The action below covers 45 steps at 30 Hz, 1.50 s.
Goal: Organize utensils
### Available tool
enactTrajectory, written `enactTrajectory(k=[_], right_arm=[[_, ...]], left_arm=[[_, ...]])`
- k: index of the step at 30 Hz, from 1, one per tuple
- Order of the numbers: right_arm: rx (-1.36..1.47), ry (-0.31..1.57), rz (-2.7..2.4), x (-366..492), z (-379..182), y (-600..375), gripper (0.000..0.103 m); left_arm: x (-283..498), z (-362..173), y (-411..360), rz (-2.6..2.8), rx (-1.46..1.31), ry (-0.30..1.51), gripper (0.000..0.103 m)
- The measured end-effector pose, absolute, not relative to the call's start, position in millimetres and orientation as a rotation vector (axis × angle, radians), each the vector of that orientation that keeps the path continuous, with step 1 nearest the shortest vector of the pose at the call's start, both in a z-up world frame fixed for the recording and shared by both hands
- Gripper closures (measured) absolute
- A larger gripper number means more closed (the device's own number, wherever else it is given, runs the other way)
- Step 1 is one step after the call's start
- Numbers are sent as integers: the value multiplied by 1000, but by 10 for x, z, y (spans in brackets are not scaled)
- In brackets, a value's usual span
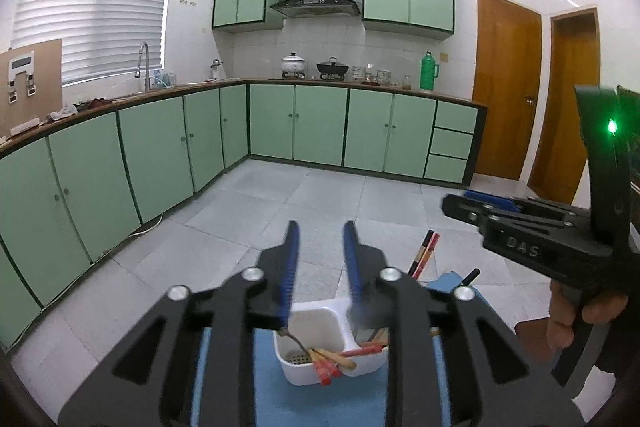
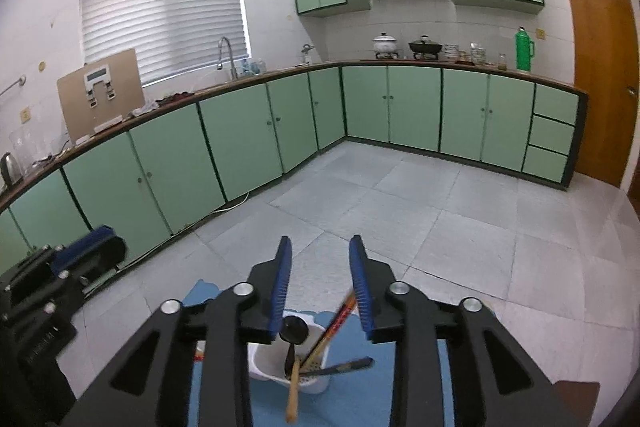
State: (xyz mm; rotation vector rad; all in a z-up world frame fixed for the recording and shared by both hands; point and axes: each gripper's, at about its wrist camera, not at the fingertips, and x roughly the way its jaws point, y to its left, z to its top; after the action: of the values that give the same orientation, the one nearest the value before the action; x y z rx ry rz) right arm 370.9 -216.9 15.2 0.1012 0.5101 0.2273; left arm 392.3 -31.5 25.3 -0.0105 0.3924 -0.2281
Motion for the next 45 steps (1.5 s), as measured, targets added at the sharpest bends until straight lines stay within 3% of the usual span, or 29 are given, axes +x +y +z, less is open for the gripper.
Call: enactTrajectory(k=[9, 17, 28, 45], right_arm=[[114, 484, 139, 3177, 150, -2484, 33], [88, 515, 109, 2485, -82, -2581, 8], [115, 573, 176, 1713, -365, -2468, 6], [114, 490, 279, 1106, 82, -2278, 6]], left_arm=[[3410, 295, -169, -180, -15, 370, 34], [2875, 75, -85, -182, -15, 411, 23], [2131, -243, -125, -185, -29, 485, 13], [1477, 132, -249, -194, 4, 411, 10]])
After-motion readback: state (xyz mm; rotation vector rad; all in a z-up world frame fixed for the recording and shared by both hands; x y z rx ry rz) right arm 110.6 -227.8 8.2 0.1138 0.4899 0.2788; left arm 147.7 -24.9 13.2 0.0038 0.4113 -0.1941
